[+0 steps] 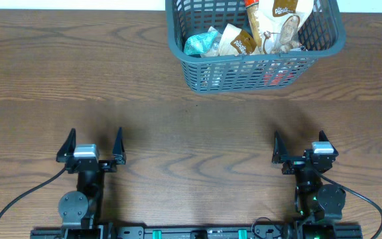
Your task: Pack container
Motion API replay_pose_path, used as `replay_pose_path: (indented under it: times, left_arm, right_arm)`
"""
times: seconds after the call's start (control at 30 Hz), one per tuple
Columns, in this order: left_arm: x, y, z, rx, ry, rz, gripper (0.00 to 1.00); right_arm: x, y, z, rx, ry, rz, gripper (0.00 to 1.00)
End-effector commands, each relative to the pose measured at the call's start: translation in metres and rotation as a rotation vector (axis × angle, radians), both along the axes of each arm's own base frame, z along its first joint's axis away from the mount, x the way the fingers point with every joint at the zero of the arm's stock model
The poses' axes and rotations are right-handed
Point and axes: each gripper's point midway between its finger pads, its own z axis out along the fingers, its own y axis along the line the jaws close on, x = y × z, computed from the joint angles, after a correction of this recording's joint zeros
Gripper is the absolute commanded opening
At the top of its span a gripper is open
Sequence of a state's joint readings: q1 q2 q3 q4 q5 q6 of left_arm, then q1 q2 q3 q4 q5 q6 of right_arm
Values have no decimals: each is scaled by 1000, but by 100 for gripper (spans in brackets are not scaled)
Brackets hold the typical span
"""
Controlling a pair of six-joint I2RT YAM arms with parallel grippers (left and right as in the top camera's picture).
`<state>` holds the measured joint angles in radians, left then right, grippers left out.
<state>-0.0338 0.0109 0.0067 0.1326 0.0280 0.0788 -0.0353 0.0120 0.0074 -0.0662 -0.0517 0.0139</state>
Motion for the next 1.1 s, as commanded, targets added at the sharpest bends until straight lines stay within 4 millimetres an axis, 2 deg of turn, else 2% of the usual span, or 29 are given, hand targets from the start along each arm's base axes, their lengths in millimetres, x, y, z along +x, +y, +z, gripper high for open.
replay_pose_path:
  times: [0.0, 0.27, 1.07]
  left_arm:
    - [0, -1, -4, -7, 13, -9, 99]
    - [-3, -1, -49, -27, 199, -7, 99]
    - [-3, -1, -49, -45, 198, -6, 99]
  right_arm:
    - [0, 1, -1, -12, -1, 5, 99]
    - [0, 1, -1, -12, -1, 5, 99]
    - [0, 1, -1, -12, -1, 5, 99]
